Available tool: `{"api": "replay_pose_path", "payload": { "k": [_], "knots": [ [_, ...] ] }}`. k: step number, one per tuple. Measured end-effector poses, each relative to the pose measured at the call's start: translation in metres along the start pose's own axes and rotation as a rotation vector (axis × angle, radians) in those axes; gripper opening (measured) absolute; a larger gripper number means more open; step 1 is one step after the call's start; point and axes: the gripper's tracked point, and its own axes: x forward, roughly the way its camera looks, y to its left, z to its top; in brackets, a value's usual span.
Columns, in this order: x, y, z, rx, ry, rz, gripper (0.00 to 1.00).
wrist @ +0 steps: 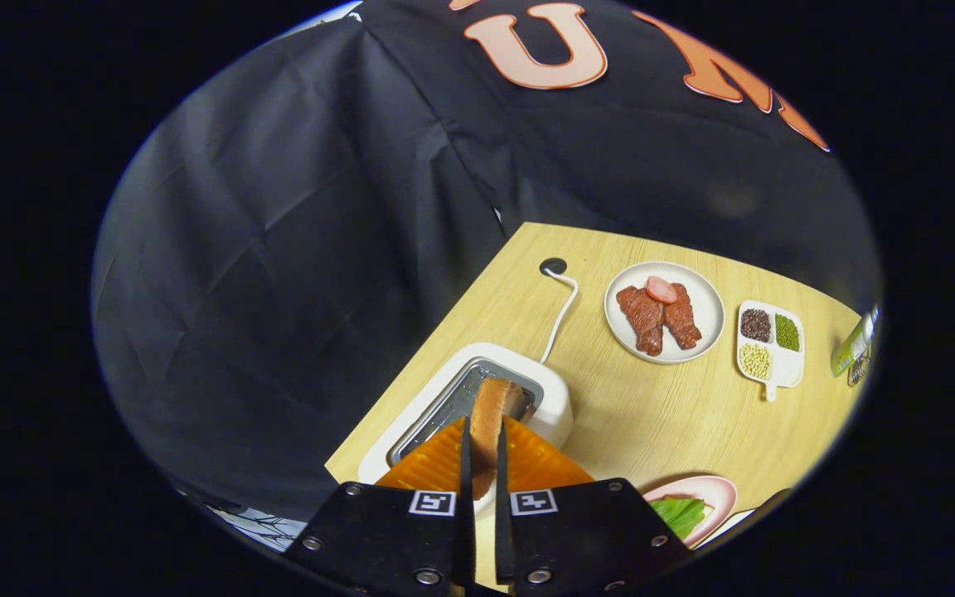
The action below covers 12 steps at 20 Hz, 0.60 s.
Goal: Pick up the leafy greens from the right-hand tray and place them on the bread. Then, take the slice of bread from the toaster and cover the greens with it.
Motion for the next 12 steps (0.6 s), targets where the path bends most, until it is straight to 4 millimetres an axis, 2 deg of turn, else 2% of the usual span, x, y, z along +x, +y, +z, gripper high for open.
{"api": "replay_pose_path", "payload": {
  "k": [8,12],
  "knots": [
    [-0.058,0.001,0.013,0.003,-0.118,0.069,0.10],
    [-0.086,-0.015,0.009,0.000,-0.168,0.052,0.09]
  ]
}}
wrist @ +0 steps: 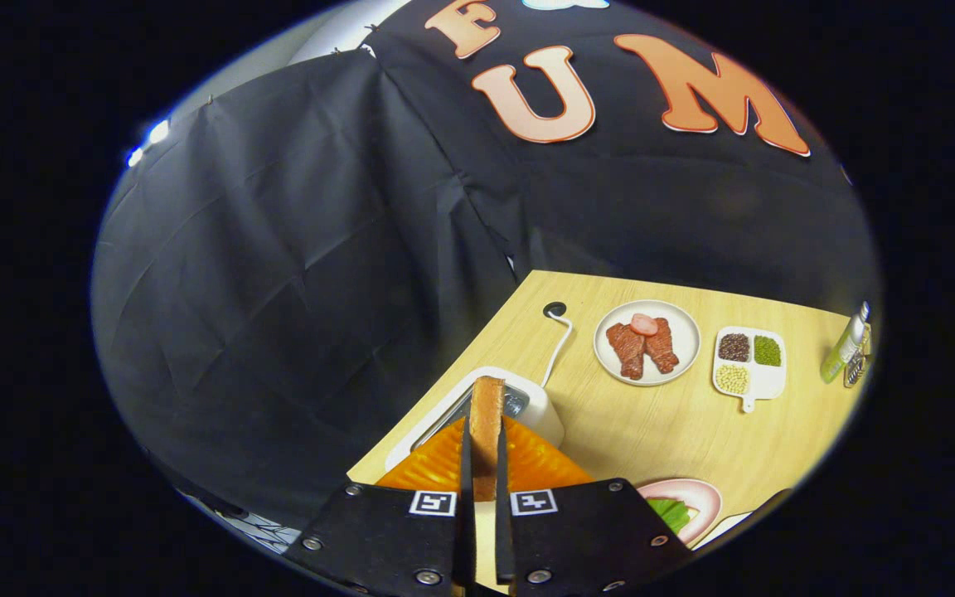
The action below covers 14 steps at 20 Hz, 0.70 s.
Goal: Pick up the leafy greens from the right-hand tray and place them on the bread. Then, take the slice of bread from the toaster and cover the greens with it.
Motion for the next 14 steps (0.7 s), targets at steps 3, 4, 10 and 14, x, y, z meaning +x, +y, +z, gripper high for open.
{"api": "replay_pose_path", "payload": {
  "k": [3,4,10,14],
  "knots": [
    [-0.014,-0.022,-0.013,0.010,-0.010,-0.022,0.10],
    [-0.017,-0.028,-0.016,0.016,-0.017,-0.030,0.10],
    [-0.035,-0.061,-0.043,0.049,-0.018,-0.049,0.10],
    [-0.042,-0.083,-0.060,0.074,-0.020,-0.061,0.10]
  ]
}}
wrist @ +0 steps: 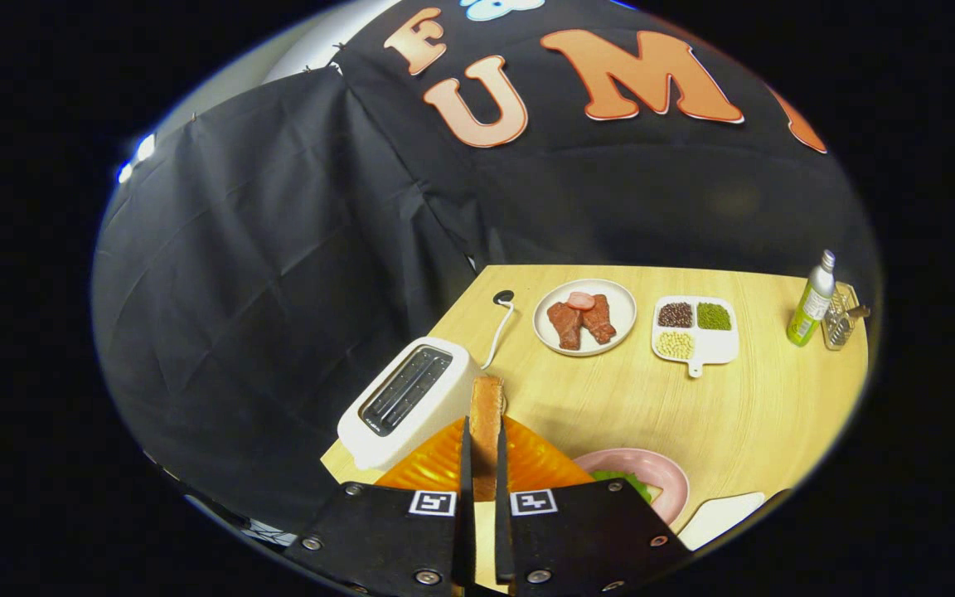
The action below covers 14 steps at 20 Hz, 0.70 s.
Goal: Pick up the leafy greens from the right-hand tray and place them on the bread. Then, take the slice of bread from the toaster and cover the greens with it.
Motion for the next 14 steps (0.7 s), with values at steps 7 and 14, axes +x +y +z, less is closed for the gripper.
{"api": "replay_pose_path", "payload": {
  "k": [7,14],
  "knots": [
    [-0.004,-0.042,-0.041,-0.001,0.014,-0.031,0.10],
    [-0.009,-0.069,-0.076,0.052,0.038,-0.020,0.09]
  ]
}}
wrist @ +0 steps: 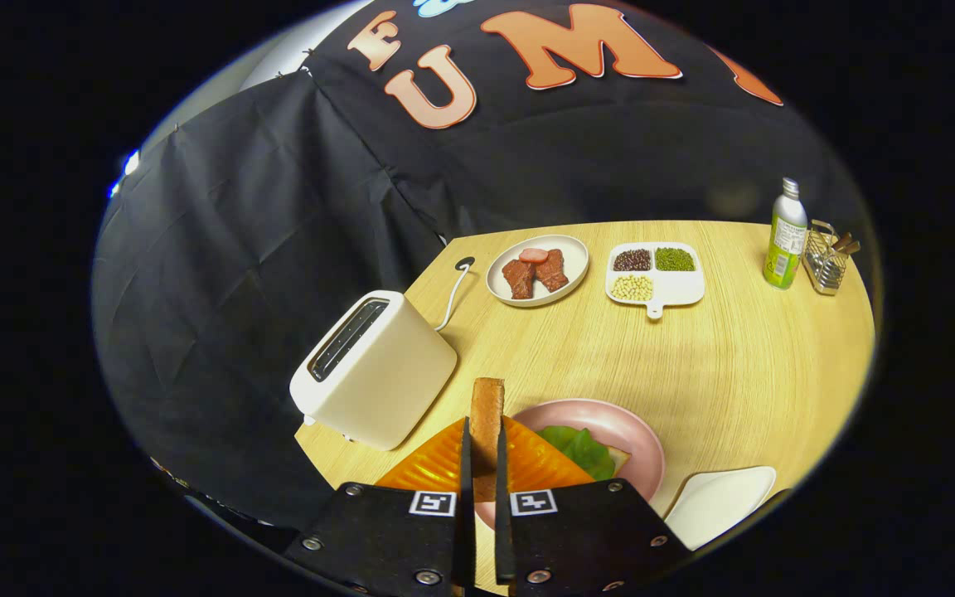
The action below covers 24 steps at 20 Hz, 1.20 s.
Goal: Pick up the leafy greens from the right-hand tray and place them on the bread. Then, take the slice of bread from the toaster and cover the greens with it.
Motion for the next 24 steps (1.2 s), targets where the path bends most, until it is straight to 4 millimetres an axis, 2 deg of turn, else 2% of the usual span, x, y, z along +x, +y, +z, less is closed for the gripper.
{"api": "replay_pose_path", "payload": {
  "k": [4,7,9,12,14,17,18,21,24],
  "knots": [
    [0.005,0.000,-0.028,0.020,0.033,0.045,0.10],
    [0.012,-0.012,-0.050,0.047,0.069,0.055,0.10],
    [0.012,-0.014,-0.054,0.102,0.072,0.086,0.10],
    [0.008,-0.035,-0.060,0.088,0.060,0.040,0.10],
    [0.011,-0.041,-0.063,0.084,0.052,0.028,0.10],
    [0.016,-0.047,-0.081,0.055,0.097,0.000,0.13],
    [0.018,-0.054,-0.083,0.038,0.099,-0.019,0.14],
    [0.021,-0.056,-0.075,0.075,0.063,-0.006,0.19],
    [0.021,-0.070,-0.075,0.019,0.047,-0.073,0.27]
  ]
}}
